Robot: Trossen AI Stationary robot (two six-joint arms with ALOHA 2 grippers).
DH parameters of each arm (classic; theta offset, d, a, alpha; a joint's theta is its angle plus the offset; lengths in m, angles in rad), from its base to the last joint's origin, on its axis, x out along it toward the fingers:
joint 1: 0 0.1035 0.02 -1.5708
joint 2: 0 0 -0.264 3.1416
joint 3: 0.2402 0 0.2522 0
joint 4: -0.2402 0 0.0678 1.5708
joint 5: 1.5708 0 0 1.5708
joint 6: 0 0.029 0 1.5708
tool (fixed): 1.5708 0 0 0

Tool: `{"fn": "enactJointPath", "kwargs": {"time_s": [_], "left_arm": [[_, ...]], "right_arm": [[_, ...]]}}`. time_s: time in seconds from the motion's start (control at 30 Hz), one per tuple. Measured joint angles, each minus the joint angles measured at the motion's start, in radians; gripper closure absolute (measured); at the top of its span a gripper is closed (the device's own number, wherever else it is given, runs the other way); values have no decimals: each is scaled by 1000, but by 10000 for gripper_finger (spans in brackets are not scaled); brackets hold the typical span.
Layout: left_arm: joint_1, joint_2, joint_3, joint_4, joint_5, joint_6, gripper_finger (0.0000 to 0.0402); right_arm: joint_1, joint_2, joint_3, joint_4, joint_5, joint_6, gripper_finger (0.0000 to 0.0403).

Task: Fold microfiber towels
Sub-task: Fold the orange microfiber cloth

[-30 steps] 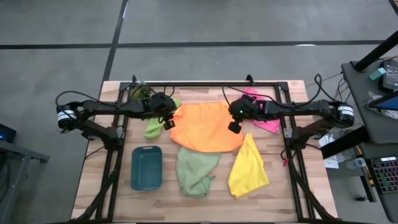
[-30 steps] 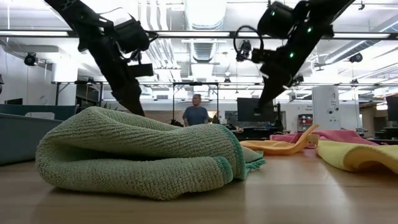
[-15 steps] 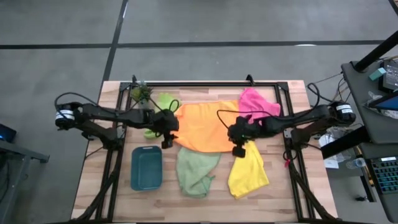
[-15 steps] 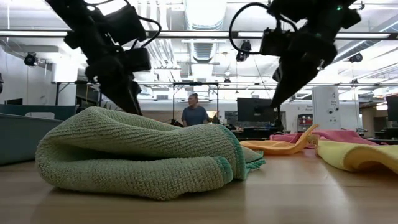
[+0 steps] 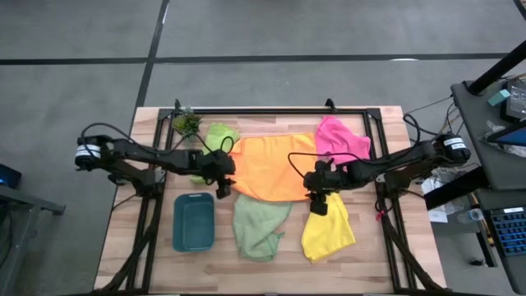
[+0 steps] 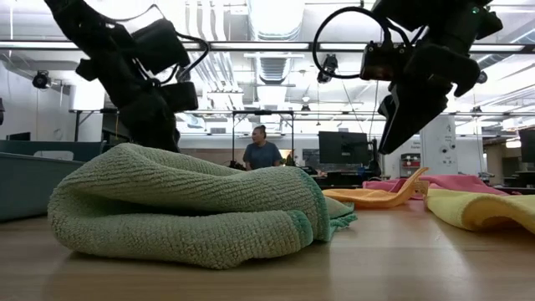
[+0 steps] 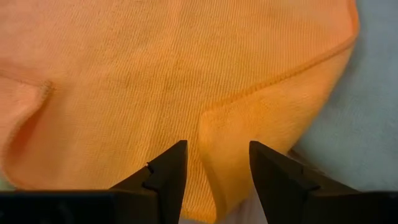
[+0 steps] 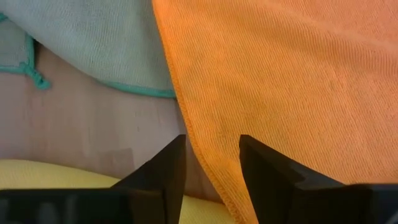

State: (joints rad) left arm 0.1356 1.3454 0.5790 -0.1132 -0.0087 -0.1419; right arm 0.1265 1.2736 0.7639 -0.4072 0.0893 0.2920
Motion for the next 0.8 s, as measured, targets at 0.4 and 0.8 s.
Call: {"fn": "enactJointPath", "kwargs": {"time_s": [0.4, 0.8], "left_arm": [[-1, 150, 14, 91, 114, -10, 246], [-19, 109, 16, 84, 113, 94, 359]], "right_arm": [[0, 0, -35, 0, 1, 13, 263], [0, 0, -102, 0, 16, 38, 264]]}}
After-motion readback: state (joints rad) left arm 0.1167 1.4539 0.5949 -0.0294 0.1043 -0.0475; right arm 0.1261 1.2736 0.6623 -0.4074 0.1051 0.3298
